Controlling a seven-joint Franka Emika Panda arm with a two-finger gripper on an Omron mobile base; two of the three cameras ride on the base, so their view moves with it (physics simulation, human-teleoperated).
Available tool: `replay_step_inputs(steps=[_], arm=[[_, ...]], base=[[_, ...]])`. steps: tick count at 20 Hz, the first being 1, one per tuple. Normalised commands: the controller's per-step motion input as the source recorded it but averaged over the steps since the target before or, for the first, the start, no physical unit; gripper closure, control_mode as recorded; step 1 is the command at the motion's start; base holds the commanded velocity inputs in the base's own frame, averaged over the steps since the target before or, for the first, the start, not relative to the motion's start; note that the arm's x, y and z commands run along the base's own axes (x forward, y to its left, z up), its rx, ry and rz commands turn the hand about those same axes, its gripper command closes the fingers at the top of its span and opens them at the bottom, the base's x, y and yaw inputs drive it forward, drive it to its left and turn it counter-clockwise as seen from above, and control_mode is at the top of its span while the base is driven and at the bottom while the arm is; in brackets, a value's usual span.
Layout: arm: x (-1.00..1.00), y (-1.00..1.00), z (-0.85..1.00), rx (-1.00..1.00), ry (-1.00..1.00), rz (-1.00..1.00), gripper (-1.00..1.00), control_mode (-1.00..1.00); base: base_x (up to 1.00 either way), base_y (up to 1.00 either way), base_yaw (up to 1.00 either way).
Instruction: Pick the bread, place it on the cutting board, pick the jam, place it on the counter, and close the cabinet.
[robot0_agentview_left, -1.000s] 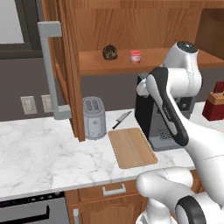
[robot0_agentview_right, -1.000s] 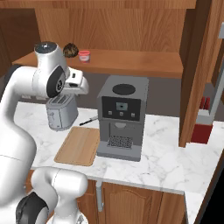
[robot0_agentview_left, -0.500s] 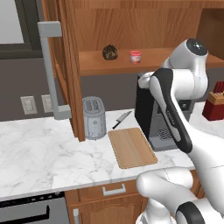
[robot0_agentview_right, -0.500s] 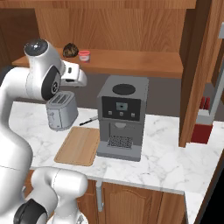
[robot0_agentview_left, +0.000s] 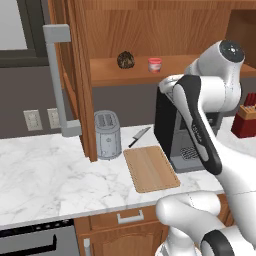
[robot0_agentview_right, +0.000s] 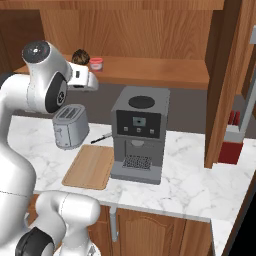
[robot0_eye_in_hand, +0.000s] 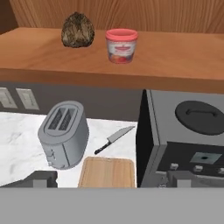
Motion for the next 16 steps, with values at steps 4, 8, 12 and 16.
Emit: replay_step_inputs(steps=[4, 8, 12, 16], arm=[[0.17, 0.00, 0.05, 0.01, -0.04, 0.00, -1.00, -1.00], [0.24, 0.00, 0.09, 0.00, -0.06, 0.00, -1.00, -1.00], [0.26, -0.03, 0.13, 0.00, -0.07, 0.00, -1.00, -1.00], [0.36, -0.01, 0.12, 0.00, -0.06, 0.00, -1.00, -1.00]], base=[[0.00, 0.00, 0.00], [0.00, 0.00, 0.00], [0.00, 0.00, 0.00], [0.00, 0.00, 0.00]])
